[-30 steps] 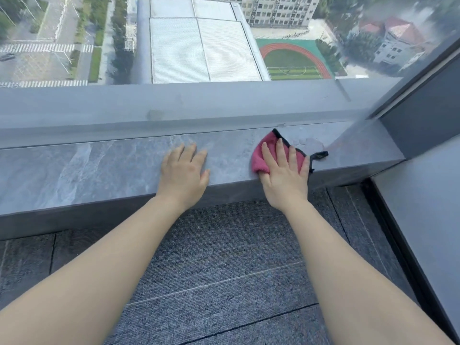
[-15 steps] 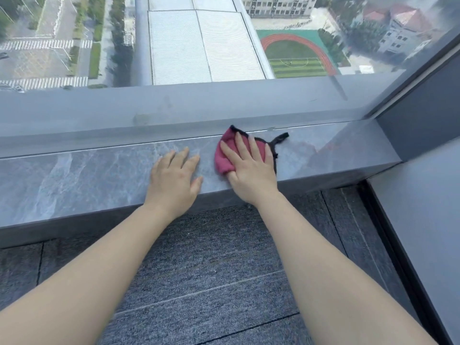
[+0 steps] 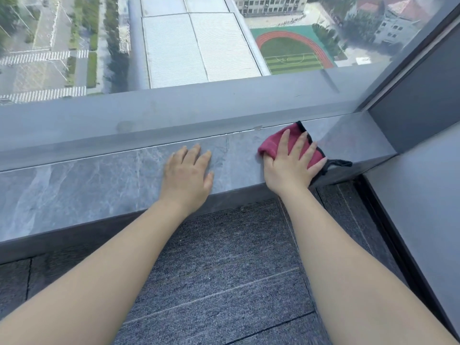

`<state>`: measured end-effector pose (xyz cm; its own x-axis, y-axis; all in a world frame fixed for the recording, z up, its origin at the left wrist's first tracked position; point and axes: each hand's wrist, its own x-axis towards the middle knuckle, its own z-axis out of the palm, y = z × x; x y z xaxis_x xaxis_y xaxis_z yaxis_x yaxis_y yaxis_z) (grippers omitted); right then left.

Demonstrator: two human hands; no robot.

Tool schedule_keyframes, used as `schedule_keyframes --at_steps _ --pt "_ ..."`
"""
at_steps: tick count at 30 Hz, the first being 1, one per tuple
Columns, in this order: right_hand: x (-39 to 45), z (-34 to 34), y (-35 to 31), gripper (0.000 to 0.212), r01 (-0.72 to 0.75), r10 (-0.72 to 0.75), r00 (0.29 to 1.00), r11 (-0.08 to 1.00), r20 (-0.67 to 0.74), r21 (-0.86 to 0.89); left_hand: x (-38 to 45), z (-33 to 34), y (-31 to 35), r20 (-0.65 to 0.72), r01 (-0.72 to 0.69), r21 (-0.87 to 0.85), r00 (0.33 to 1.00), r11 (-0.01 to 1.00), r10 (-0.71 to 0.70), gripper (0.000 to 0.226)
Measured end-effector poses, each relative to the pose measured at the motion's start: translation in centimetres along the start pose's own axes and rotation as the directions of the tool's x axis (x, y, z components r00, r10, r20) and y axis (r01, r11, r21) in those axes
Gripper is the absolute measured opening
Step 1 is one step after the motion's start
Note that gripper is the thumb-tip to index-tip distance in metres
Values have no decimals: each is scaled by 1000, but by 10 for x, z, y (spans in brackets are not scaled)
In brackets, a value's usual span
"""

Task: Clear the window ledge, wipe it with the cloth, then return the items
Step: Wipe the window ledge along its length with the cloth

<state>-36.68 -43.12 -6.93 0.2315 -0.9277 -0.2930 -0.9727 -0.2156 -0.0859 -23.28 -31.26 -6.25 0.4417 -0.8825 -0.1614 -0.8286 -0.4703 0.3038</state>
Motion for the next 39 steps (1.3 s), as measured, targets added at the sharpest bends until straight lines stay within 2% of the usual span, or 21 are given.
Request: schedule_keyframes --at_steps 3,10,16,21,27,30,32,34,36,37,39 --pt "13 -5 -20 71 -76 75 997 996 14 49 0 -2 0 32 9 8 999 1000 -9 50" --pt "11 -8 -64 74 -40 32 998 988 57 149 1 -15 -1 172 23 31 985 999 -28 53" --pt "-13 1 -63 66 206 -208 978 977 22 58 1 -23 -19 83 141 -85 987 986 -134 51" --pt "-31 11 -76 63 331 -331 944 944 12 3 1 -20 -37 -12 86 -137 996 987 -89 46" --pt "-45 20 -94 59 422 -421 906 906 -29 32 -14 -21 -60 -36 70 -189 996 979 -78 44" --pt "-50 18 -97 50 532 -531 846 838 -46 124 -23 -23 -71 -47 56 -193 997 980 -67 53" --pt "-59 15 -93 52 568 -565 821 794 -84 215 -26 -26 -72 -46 56 -204 997 977 -66 57" --pt "-72 13 -83 59 587 -566 809 760 -160 279 -27 -29 -68 -39 43 -231 998 972 -53 57" --pt "-82 11 -65 60 557 -527 830 785 -182 269 -26 -29 -60 -10 25 -261 1000 965 -29 48" --pt "-85 6 -55 56 497 -469 868 821 -165 279 -25 -29 -54 11 13 -279 1000 960 -10 43" --pt "-85 -5 -38 45 286 -252 958 872 -135 397 -25 -27 -43 51 -13 -304 998 953 29 42"
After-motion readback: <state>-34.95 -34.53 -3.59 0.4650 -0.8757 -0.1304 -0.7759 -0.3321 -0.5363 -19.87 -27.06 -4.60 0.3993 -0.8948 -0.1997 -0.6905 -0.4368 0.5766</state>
